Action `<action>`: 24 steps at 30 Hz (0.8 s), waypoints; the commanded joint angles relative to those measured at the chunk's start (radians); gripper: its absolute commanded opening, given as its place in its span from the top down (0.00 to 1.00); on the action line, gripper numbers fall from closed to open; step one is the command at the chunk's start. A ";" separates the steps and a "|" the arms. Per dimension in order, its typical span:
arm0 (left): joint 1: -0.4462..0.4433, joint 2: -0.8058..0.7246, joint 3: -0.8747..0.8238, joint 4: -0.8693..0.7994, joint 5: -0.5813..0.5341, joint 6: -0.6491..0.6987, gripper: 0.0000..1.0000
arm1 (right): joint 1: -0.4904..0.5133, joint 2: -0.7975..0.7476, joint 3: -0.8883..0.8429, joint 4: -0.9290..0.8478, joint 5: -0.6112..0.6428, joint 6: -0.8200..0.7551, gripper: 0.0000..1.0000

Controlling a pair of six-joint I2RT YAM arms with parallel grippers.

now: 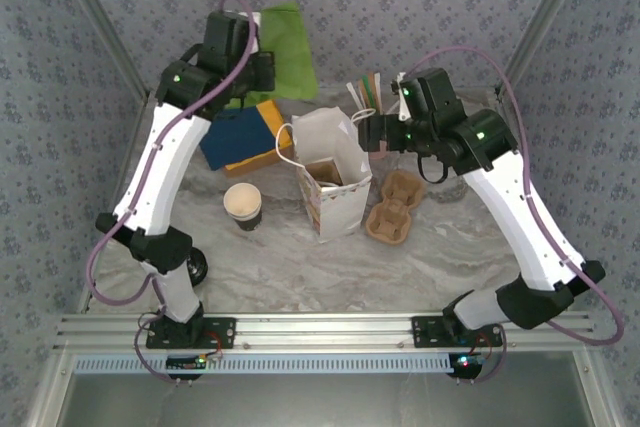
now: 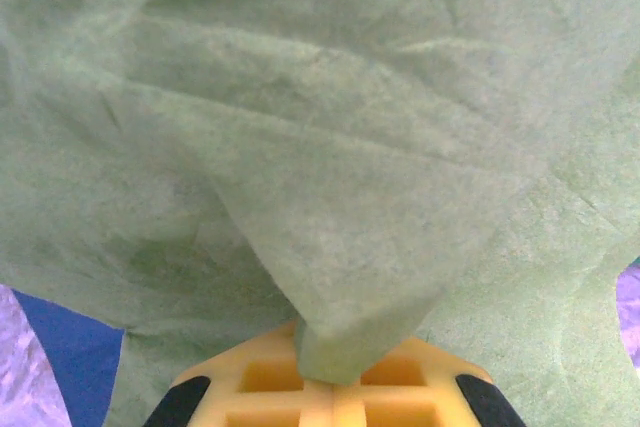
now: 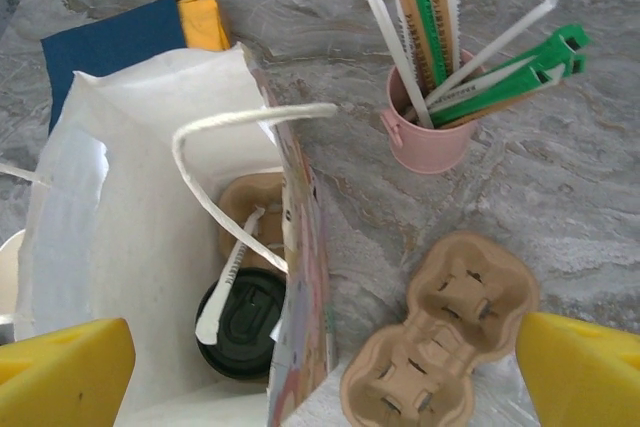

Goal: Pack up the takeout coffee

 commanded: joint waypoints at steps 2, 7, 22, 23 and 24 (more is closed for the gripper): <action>-0.111 -0.032 -0.005 -0.024 -0.144 0.107 1.00 | -0.021 -0.083 -0.054 0.013 0.024 0.024 0.00; -0.261 -0.036 -0.077 0.050 -0.278 0.255 1.00 | -0.044 -0.155 -0.112 0.011 0.026 0.039 0.00; -0.420 0.051 -0.103 -0.018 -0.662 0.379 1.00 | -0.081 -0.249 -0.185 0.013 0.016 0.054 0.00; -0.422 0.057 -0.103 -0.025 -0.684 0.379 1.00 | -0.081 -0.249 -0.186 0.014 0.015 0.055 0.00; -0.426 0.062 -0.103 -0.030 -0.713 0.374 1.00 | -0.081 -0.250 -0.187 0.014 0.012 0.055 0.00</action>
